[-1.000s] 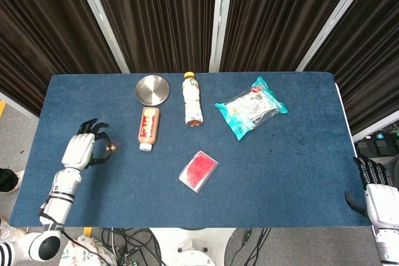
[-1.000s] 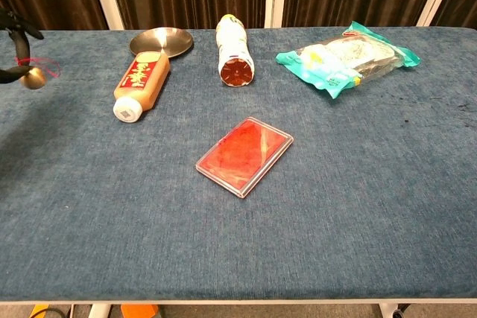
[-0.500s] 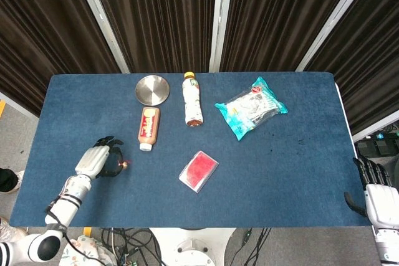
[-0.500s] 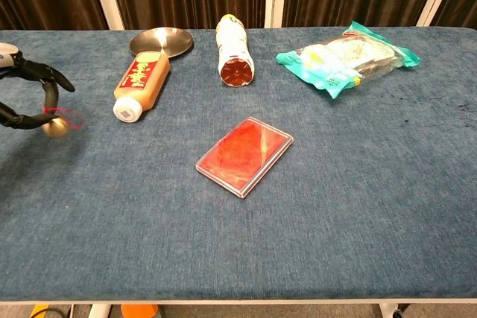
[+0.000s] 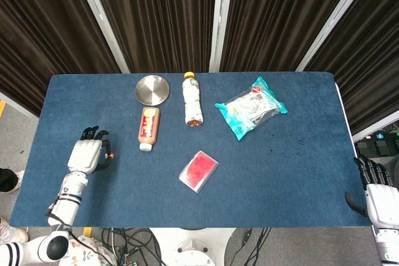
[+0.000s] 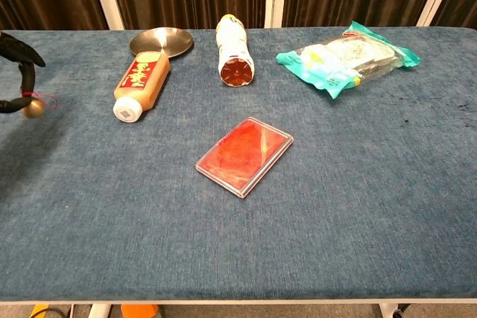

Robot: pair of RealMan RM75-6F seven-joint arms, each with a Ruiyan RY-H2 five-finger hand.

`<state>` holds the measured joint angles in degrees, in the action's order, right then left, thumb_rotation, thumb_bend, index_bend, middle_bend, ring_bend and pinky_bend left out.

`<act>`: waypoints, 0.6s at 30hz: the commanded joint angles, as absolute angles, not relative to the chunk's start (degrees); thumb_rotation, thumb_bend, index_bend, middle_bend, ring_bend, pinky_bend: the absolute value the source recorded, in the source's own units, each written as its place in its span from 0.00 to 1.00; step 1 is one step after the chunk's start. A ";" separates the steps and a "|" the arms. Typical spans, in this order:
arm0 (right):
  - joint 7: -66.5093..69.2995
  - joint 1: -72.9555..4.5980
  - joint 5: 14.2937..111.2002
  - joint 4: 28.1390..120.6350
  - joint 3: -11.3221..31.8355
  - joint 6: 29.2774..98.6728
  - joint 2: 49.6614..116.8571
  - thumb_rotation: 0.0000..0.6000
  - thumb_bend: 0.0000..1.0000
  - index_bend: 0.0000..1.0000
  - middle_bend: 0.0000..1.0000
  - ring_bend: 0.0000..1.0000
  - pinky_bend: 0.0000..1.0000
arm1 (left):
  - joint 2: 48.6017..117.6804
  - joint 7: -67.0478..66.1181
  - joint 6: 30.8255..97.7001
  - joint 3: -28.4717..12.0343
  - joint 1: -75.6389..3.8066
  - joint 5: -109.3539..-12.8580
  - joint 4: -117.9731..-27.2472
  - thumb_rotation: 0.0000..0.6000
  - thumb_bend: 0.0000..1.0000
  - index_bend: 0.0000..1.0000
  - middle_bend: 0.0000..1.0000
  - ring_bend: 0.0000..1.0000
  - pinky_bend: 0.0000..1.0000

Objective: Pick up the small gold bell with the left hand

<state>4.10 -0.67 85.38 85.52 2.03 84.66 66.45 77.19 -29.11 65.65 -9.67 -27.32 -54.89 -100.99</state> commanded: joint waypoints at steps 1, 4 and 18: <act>4.07 -0.72 85.29 85.53 2.06 84.55 66.45 1.00 0.26 0.00 0.00 0.00 0.02 | 76.06 -12.76 59.78 -10.17 -27.37 -55.21 -101.53 1.00 0.44 0.64 0.17 0.03 0.00; 4.05 -0.81 85.41 85.56 2.07 84.53 66.47 1.00 0.26 0.00 0.00 0.00 0.02 | 77.94 -8.85 58.79 -10.07 -27.35 -56.84 -99.06 1.00 0.44 0.64 0.17 0.03 0.00; 3.95 -0.91 85.46 85.66 1.95 84.29 66.53 1.00 0.26 0.00 0.00 0.00 0.02 | 82.13 -5.31 56.41 -9.36 -28.74 -58.17 -91.65 1.00 0.43 0.64 0.17 0.03 0.00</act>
<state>3.96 -0.91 85.45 85.66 1.95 84.29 66.52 81.75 -5.07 56.46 -9.46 -28.54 -58.27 -92.14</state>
